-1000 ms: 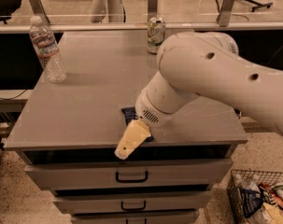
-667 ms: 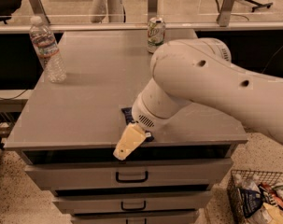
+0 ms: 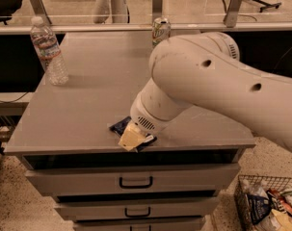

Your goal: Move rxbar blueberry near 7up can

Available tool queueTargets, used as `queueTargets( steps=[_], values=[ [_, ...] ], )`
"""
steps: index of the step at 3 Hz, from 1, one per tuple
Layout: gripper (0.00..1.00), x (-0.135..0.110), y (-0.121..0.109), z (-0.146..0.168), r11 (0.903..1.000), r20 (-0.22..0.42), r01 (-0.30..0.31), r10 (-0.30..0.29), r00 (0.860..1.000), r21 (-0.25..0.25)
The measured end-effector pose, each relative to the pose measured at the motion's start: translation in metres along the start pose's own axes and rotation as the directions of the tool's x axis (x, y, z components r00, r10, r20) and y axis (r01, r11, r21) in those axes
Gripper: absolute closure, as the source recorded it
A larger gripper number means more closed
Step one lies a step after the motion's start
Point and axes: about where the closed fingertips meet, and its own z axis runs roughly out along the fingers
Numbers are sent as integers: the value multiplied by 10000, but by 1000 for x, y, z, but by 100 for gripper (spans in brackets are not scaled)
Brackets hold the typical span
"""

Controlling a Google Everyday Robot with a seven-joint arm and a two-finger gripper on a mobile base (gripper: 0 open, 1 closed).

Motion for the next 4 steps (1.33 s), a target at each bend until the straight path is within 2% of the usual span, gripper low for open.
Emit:
queueTargets(
  steps=[1, 2, 3, 4],
  values=[
    [83, -14, 4, -21, 9992, 265, 199, -208, 9994, 333],
    [100, -22, 2, -36, 9969, 411, 396, -424, 9983, 681],
    [100, -20, -32, -57, 9882, 809, 778, -890, 9927, 1322],
    [100, -20, -32, -57, 9881, 809, 779, -891, 9927, 1323]
  ],
)
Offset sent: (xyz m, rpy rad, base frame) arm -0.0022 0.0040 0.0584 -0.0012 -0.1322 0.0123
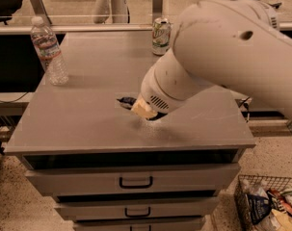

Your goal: Move rxbar blueberry near 7up can

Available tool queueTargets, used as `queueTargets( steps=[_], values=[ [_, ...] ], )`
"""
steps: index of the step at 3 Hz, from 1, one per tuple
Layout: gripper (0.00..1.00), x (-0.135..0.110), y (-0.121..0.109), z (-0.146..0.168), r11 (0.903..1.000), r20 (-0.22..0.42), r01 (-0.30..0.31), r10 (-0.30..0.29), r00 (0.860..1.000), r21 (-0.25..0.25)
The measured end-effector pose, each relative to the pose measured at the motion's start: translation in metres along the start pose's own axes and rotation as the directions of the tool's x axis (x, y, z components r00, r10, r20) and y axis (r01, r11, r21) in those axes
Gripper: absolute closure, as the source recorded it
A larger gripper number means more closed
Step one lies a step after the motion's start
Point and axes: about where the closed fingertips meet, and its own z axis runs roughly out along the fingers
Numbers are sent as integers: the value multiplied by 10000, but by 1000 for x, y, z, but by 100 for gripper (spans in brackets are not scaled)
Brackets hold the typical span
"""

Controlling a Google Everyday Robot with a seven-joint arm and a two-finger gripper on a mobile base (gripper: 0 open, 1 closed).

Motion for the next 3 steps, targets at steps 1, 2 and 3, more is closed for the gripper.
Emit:
queueTargets(
  steps=[1, 2, 3],
  values=[
    [100, 13, -32, 3, 9983, 237, 125, -139, 9996, 566],
    [100, 29, -89, 12, 9916, 594, 426, -502, 9970, 1224],
    [100, 43, -142, 26, 9801, 813, 1117, -1262, 9887, 1640]
  ],
)
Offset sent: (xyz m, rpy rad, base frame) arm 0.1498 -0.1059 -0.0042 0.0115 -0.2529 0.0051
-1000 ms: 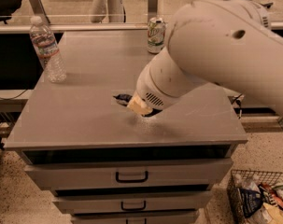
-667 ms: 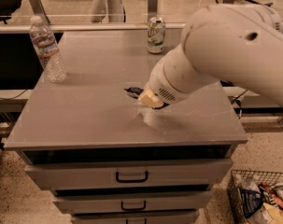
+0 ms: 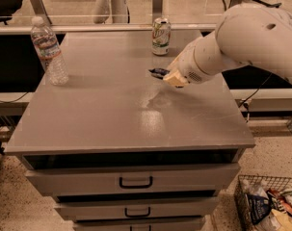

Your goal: Move rxbar blueberry near 7up can

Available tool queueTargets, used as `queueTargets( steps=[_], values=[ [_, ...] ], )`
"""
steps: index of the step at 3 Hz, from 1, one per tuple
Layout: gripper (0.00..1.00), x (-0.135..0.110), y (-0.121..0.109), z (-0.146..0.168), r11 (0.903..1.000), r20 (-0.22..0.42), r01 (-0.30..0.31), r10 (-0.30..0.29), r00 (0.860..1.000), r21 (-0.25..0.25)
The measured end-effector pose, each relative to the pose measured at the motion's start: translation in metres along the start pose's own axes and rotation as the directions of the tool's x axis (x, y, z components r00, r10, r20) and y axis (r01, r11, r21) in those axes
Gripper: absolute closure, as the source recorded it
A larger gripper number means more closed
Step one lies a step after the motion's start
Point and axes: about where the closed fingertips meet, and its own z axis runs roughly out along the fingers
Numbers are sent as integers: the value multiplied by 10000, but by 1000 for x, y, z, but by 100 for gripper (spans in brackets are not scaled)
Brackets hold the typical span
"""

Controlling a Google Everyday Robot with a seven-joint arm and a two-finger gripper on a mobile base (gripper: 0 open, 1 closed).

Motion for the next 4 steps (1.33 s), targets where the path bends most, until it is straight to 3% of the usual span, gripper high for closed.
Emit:
queueTargets(
  steps=[1, 2, 4],
  values=[
    [100, 15, -28, 29, 9968, 438, 719, -704, 9966, -344],
    [100, 27, -53, 58, 9840, 661, 1628, -1581, 9852, -730],
    [99, 33, -104, 96, 9559, 778, 2807, -2744, 9584, -861]
  ],
)
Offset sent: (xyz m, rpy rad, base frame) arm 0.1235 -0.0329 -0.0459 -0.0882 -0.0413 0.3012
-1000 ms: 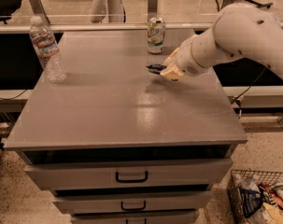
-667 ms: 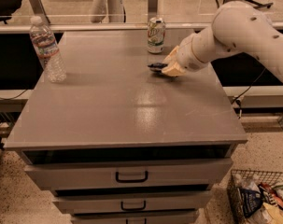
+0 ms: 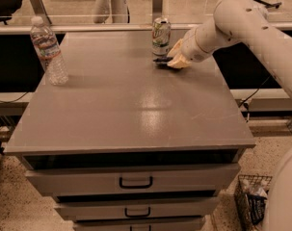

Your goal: Move rxbar blueberry near 7up can

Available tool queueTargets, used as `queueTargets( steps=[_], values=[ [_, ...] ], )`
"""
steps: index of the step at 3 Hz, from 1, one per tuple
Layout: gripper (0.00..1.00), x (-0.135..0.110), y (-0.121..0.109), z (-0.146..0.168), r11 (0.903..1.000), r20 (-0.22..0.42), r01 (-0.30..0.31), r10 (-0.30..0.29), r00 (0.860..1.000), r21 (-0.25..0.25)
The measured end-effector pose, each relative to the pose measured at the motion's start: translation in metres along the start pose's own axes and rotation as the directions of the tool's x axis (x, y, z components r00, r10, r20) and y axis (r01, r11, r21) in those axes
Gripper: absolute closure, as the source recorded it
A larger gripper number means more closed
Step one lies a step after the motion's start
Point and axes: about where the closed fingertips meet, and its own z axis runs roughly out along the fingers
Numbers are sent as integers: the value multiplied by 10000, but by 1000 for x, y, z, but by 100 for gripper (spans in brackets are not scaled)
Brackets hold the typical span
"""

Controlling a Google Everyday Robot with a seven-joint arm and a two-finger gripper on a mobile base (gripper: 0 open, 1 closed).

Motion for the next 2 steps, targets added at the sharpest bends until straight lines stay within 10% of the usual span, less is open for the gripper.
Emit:
queueTargets(
  steps=[2],
  values=[
    [55, 17, -18, 5, 10000, -344, 34, -33, 9994, 44]
  ],
)
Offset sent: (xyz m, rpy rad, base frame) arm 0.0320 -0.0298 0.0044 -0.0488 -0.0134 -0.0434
